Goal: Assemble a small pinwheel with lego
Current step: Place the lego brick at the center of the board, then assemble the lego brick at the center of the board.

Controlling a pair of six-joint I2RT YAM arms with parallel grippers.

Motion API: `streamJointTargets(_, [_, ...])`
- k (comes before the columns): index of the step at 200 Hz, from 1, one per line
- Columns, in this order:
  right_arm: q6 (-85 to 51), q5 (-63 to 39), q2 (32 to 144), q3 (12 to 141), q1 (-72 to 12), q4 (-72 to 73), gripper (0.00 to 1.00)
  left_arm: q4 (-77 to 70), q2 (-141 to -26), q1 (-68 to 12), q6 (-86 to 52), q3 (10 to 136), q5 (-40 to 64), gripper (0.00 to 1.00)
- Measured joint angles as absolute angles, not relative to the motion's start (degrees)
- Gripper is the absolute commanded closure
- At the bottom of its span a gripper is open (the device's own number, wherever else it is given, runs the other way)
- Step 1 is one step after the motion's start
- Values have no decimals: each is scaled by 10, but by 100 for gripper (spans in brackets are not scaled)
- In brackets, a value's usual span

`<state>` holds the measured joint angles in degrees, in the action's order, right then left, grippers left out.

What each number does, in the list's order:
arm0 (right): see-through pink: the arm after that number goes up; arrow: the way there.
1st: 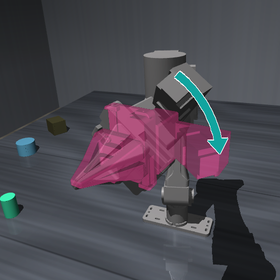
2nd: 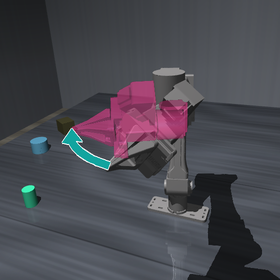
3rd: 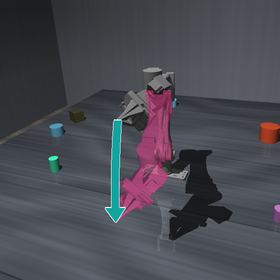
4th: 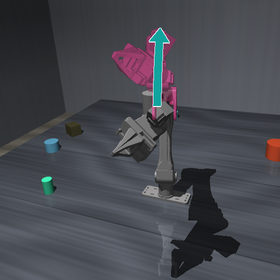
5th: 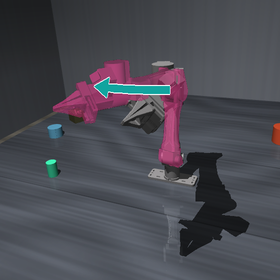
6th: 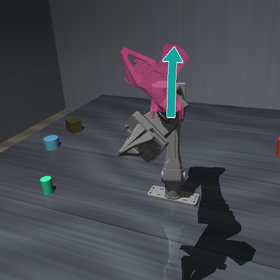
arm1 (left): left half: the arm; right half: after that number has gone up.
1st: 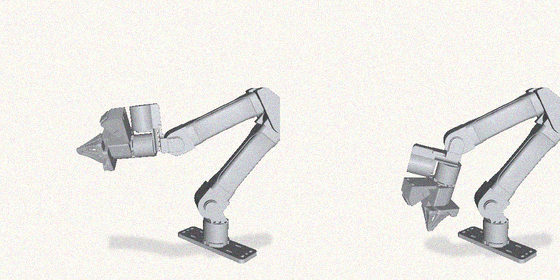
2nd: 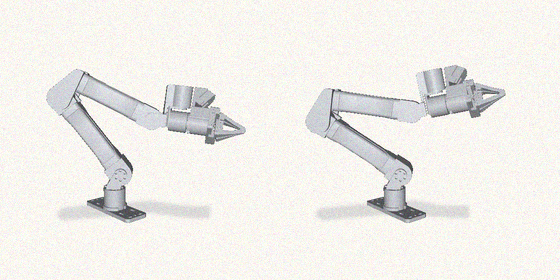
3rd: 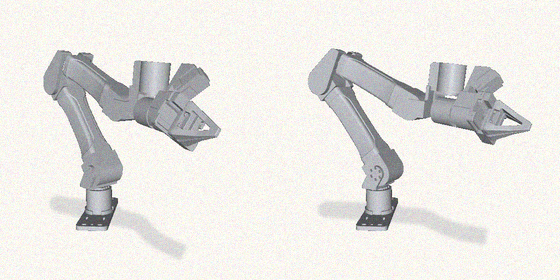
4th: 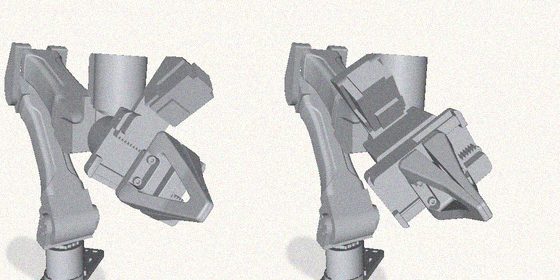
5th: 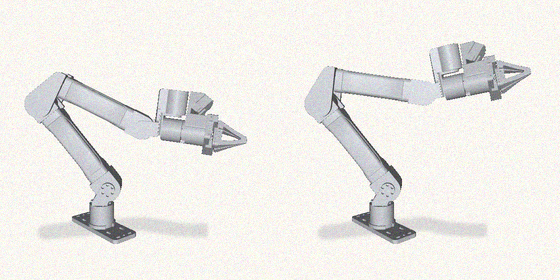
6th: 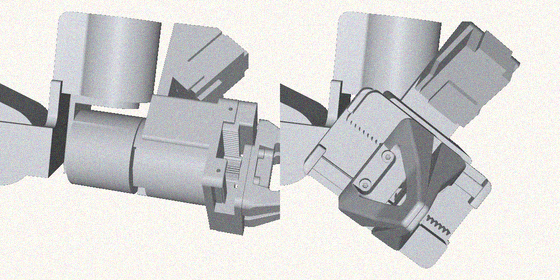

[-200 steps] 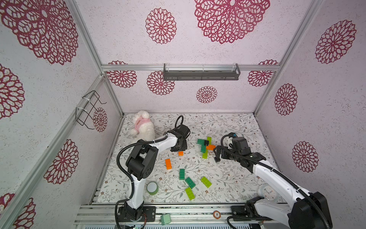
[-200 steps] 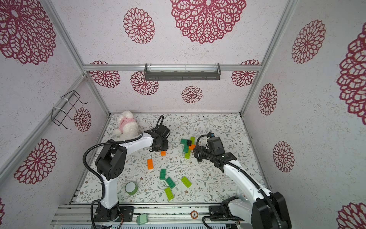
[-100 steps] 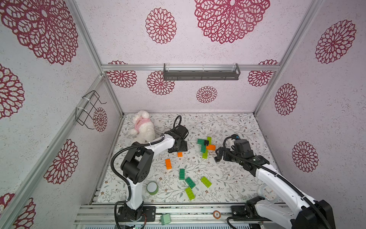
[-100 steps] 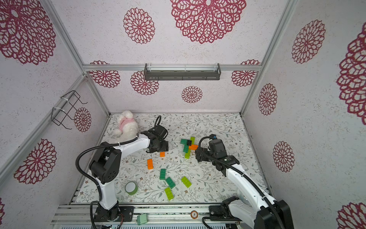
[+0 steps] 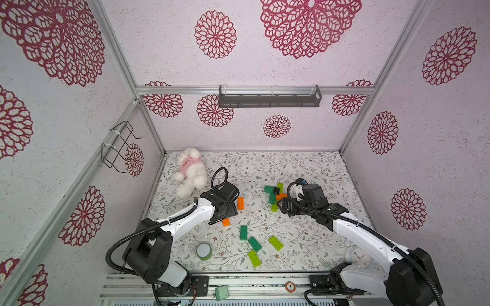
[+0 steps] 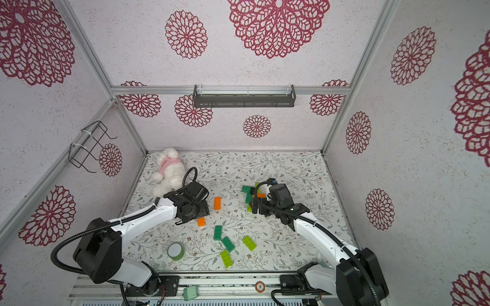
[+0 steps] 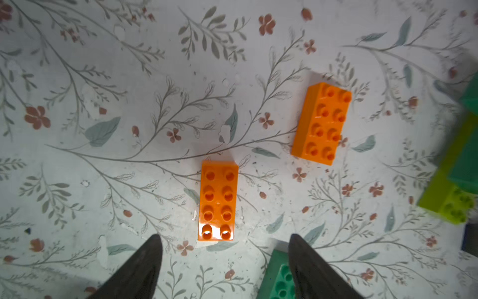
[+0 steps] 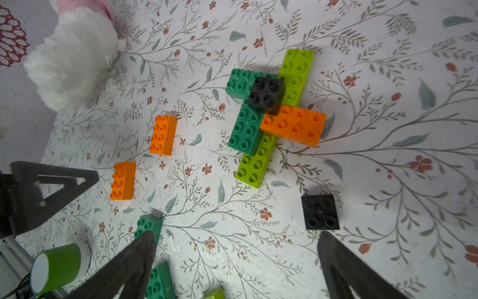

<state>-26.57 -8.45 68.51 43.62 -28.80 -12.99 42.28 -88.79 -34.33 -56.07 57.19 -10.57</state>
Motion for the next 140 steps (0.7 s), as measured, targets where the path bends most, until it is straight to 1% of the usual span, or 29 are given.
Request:
streamJointTargets(15, [-266,-89,685,435,-290,-126,3,416,-909,-343,-564,572,-98,29])
streamJointTargets(31, [-266,-89,684,435,-290,-123,3,409,-929,-343,-568,572,-95,36])
streamJointTargets(48, [-266,-89,682,435,-290,-119,4,406,-945,-343,-569,572,-95,40])
streamJointTargets(65, [-266,-89,680,435,-290,-118,4,404,-956,-342,-572,572,-97,41])
streamJointTargets(79, [-266,-90,680,435,-290,-118,4,397,-961,-341,-572,572,-98,47])
streamJointTargets(105, [-266,-91,680,435,-290,-118,5,385,-968,-338,-571,572,-98,52])
streamJointTargets(140, [-266,-91,680,435,-290,-118,5,379,-982,-336,-570,572,-101,62])
